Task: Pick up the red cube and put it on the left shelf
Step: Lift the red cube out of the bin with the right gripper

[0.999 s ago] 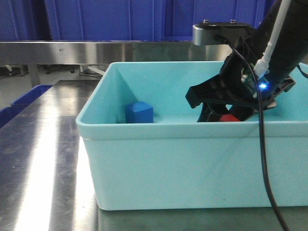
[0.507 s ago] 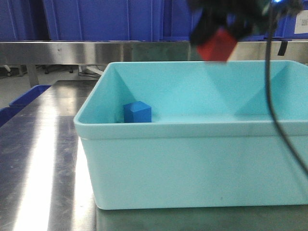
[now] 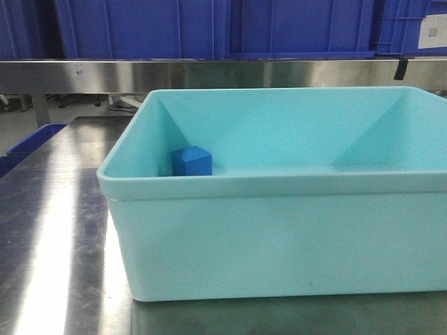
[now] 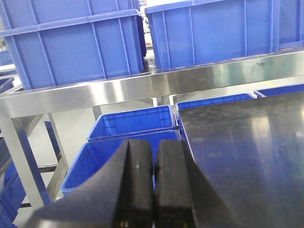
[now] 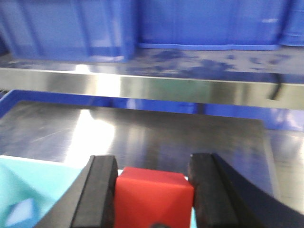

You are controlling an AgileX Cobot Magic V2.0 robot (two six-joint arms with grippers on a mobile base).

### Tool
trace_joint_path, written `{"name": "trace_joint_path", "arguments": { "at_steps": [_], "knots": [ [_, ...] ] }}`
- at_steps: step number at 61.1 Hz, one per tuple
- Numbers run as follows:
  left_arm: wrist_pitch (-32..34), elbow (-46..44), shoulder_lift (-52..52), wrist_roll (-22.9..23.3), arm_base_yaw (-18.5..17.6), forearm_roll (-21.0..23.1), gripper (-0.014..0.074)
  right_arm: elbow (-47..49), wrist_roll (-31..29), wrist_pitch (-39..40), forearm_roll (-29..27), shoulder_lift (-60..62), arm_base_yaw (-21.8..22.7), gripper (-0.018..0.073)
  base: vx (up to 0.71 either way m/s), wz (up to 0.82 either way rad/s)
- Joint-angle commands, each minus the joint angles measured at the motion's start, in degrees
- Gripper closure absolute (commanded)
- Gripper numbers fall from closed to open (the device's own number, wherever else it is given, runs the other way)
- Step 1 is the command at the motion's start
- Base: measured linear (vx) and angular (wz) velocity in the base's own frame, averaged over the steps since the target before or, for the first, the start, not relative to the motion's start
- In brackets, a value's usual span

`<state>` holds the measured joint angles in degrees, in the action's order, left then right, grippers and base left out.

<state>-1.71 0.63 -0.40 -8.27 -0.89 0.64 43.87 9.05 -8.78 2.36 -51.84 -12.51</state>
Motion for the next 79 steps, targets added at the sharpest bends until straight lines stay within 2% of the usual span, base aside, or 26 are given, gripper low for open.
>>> {"name": "trace_joint_path", "arguments": {
  "at_steps": [1,13,25,79],
  "knots": [
    [5.2,1.3,0.4,0.0,-0.3,0.3,0.0491,-2.6,-0.6,7.6,0.7,5.0,2.6,0.0509,0.0,0.0],
    [5.2,1.3,0.4,0.0,-0.3,0.3,0.0491,-12.3,-0.6,12.0,0.7,15.7,7.1,0.051,0.0,0.0],
    [5.2,1.3,0.4,0.0,-0.3,0.3,0.0491,-17.8,-0.6,12.2,0.7,22.7,10.5,0.051,0.0,0.0],
    [5.2,1.3,0.4,0.0,-0.3,0.3,0.0491,-18.6,-0.6,12.5,0.7,23.6,10.6,0.051,0.0,0.0]
  ]
}}
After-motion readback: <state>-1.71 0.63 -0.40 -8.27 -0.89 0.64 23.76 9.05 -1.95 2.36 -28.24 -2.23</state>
